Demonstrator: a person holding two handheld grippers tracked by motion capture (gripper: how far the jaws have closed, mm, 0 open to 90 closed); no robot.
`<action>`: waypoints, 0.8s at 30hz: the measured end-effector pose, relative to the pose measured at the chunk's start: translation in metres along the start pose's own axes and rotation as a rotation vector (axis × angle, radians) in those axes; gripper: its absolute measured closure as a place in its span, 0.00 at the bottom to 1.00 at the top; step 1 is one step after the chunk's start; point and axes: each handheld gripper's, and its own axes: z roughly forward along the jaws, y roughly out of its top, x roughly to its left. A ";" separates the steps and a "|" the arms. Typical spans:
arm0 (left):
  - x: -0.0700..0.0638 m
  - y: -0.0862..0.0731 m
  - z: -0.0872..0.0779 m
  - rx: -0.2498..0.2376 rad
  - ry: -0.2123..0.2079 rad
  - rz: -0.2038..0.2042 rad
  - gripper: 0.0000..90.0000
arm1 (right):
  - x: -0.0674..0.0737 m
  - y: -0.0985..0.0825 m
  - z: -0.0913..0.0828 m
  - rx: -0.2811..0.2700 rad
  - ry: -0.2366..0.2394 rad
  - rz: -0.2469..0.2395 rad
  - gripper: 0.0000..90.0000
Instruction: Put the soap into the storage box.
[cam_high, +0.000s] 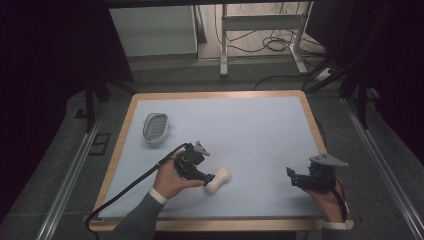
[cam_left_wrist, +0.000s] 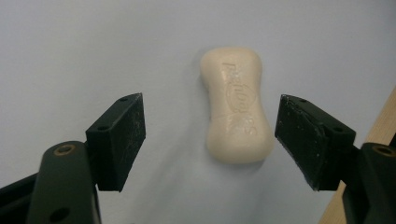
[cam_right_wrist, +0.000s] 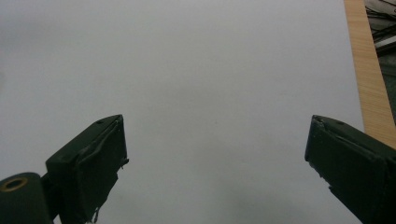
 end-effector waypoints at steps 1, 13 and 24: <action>0.000 0.000 0.001 0.002 -0.003 0.000 0.28 | 0.000 0.000 0.000 0.001 0.000 -0.001 0.06; -0.010 0.008 0.014 0.050 -0.011 0.033 0.29 | 0.000 -0.001 0.003 0.015 -0.008 -0.005 0.06; -0.021 0.016 0.032 0.102 -0.018 0.066 0.30 | 0.000 -0.002 0.003 0.020 -0.013 -0.003 0.06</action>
